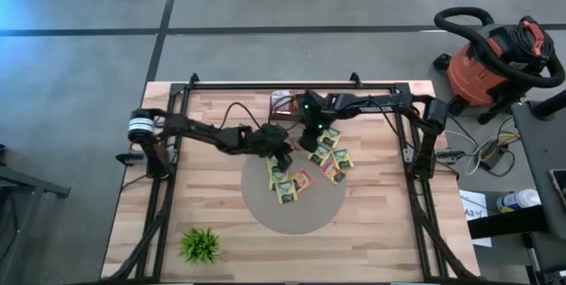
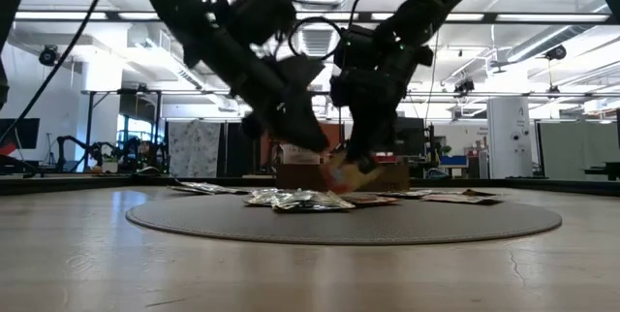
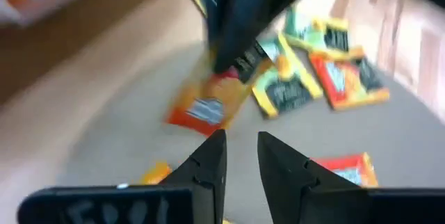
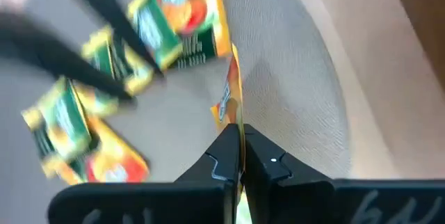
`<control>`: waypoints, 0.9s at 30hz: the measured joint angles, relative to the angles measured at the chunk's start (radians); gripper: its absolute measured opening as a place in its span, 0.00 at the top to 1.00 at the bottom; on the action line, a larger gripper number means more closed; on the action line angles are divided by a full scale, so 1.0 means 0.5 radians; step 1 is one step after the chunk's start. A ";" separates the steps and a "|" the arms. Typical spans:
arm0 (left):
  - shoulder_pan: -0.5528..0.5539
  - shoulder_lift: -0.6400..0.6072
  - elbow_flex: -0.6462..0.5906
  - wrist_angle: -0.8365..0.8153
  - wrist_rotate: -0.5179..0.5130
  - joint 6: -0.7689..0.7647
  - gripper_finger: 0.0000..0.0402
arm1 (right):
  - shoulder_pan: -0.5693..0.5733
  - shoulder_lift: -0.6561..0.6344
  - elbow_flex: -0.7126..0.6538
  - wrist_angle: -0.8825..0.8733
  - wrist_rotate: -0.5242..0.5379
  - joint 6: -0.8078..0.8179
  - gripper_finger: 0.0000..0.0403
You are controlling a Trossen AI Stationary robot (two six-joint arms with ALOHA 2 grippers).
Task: Pick & Place Tea
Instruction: Put the orange tea bag into the middle section of the wooden organizer
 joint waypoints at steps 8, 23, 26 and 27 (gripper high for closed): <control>0.039 -0.121 0.003 0.120 -0.078 0.115 0.81 | 0.048 -0.001 0.216 -0.207 0.040 -0.408 0.98; 0.043 -0.107 0.004 0.076 -0.070 0.327 0.81 | 0.103 -0.003 0.456 -0.479 0.054 -0.782 0.98; 0.044 -0.110 0.004 0.063 -0.119 0.326 0.81 | 0.102 -0.002 0.457 -0.534 0.068 -0.813 0.98; 0.044 -0.113 0.004 0.062 -0.120 0.325 0.81 | 0.102 -0.002 0.457 -0.556 0.076 -0.828 0.98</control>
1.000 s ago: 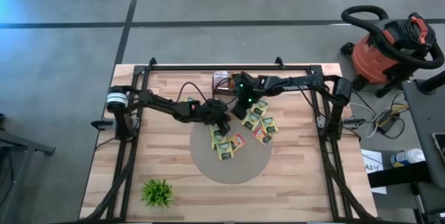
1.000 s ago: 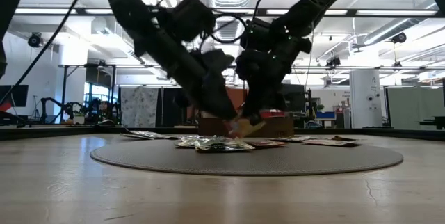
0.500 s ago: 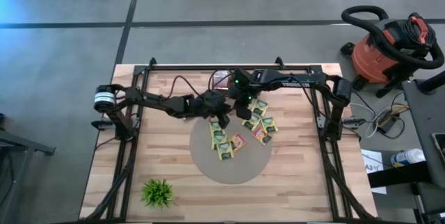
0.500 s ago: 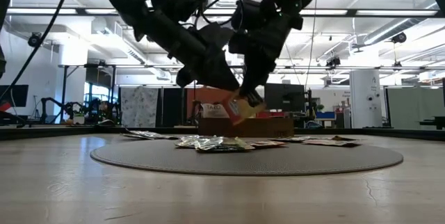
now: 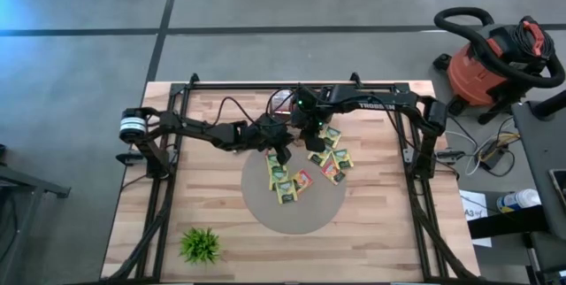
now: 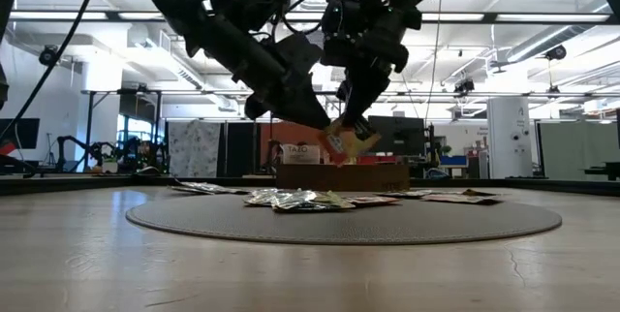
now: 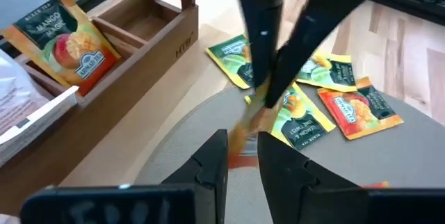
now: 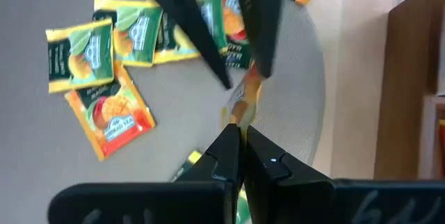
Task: Pick & Place Tea
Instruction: Put the orange tea bag into the middle section of the wooden organizer
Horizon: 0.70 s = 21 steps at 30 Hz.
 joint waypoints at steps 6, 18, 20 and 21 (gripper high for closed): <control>0.001 -0.004 0.013 -0.001 -0.011 0.000 0.81 | 0.002 0.001 -0.002 -0.134 0.045 -0.114 0.98; 0.001 0.007 0.009 -0.033 0.013 -0.005 0.81 | 0.014 0.000 0.004 -0.121 0.038 -0.180 0.98; 0.001 0.007 0.009 -0.031 0.012 -0.011 0.81 | 0.014 0.000 0.005 -0.120 0.037 -0.180 0.98; 0.001 0.007 0.009 -0.031 0.012 -0.010 0.81 | 0.014 0.000 0.005 -0.120 0.037 -0.180 0.98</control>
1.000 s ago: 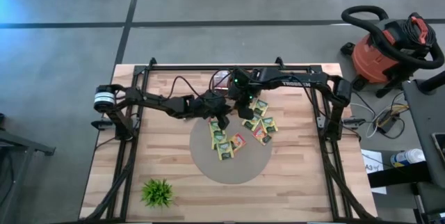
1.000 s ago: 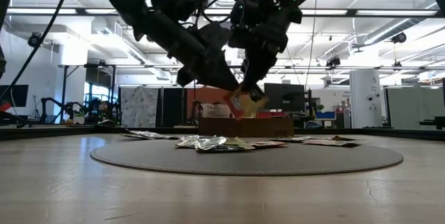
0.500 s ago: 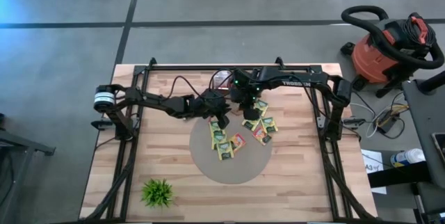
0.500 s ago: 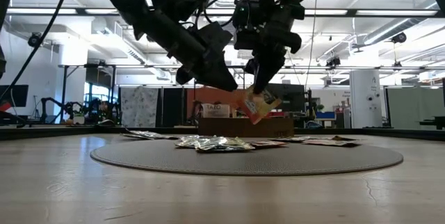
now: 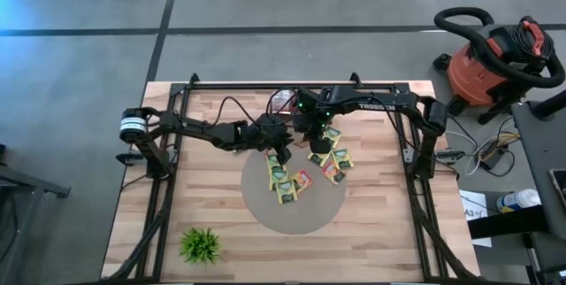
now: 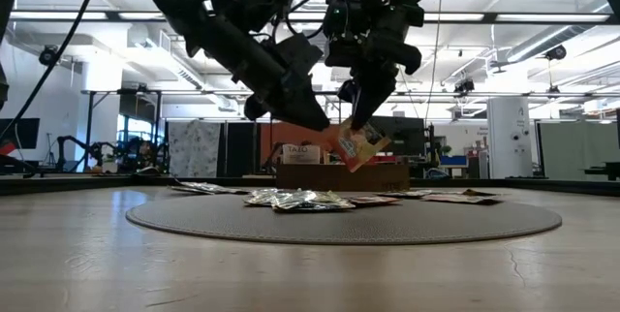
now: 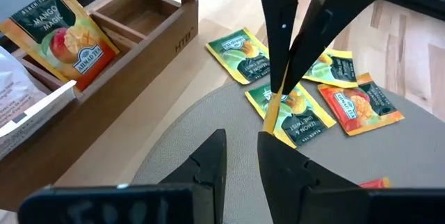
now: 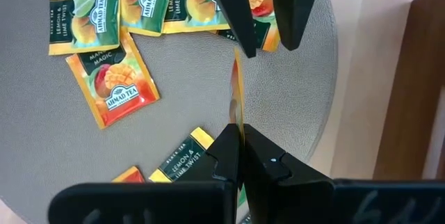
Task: Pick & Place Tea
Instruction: Put the orange tea bag into the middle section of the wooden organizer
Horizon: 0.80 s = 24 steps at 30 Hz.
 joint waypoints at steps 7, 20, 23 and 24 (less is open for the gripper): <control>-0.002 0.000 0.007 0.000 0.013 -0.001 0.81 | 0.000 0.000 0.000 0.003 0.000 0.000 0.98; -0.004 0.000 -0.008 -0.068 0.052 -0.002 0.81 | -0.002 0.000 0.000 0.006 -0.001 -0.052 0.98; -0.004 0.000 -0.008 -0.068 0.052 -0.002 0.81 | -0.002 0.000 0.000 0.006 -0.002 -0.066 0.98; -0.004 0.000 -0.008 -0.068 0.052 -0.002 0.81 | -0.002 0.000 0.000 0.006 -0.002 -0.078 0.98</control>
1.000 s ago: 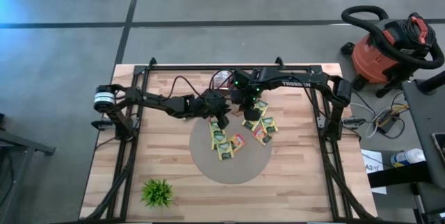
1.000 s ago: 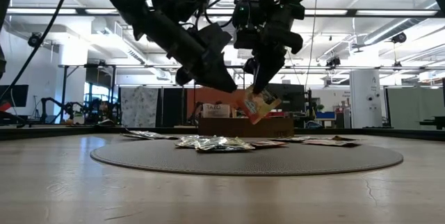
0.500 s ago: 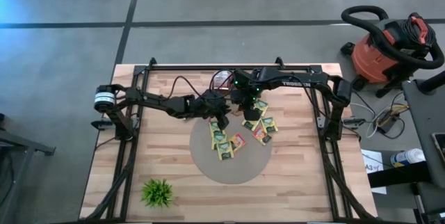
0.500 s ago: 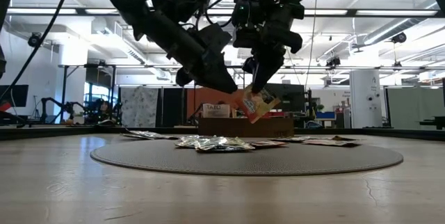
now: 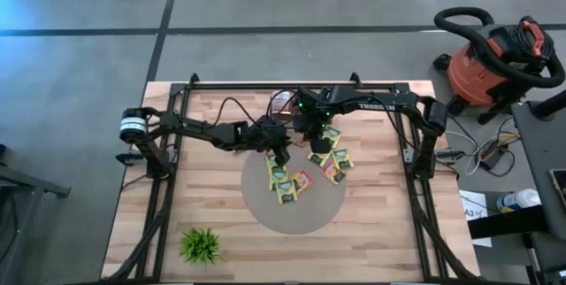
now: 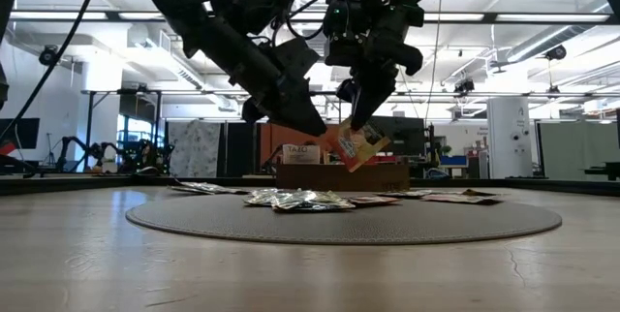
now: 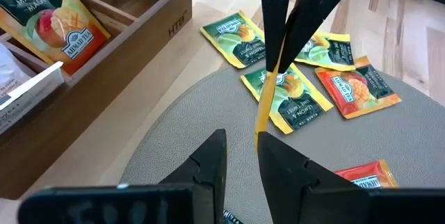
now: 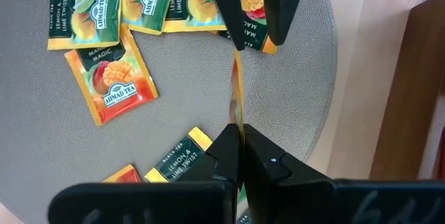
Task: Pick & Place Tea
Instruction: Put the orange tea bag into the middle section of the wooden organizer
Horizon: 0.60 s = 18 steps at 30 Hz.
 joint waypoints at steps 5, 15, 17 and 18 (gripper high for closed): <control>-0.001 0.000 0.000 0.000 0.000 -0.001 0.81 | 0.000 0.000 0.000 0.000 0.000 -0.011 0.98; -0.006 0.001 -0.001 0.002 0.080 -0.017 0.81 | 0.000 0.000 0.000 0.000 -0.003 -0.090 0.98; -0.012 0.001 -0.001 0.015 0.103 -0.017 0.81 | 0.000 0.000 0.000 -0.005 -0.005 -0.145 0.98; -0.013 0.001 -0.002 0.022 0.105 -0.017 0.81 | 0.000 0.000 0.000 -0.005 -0.005 -0.176 0.98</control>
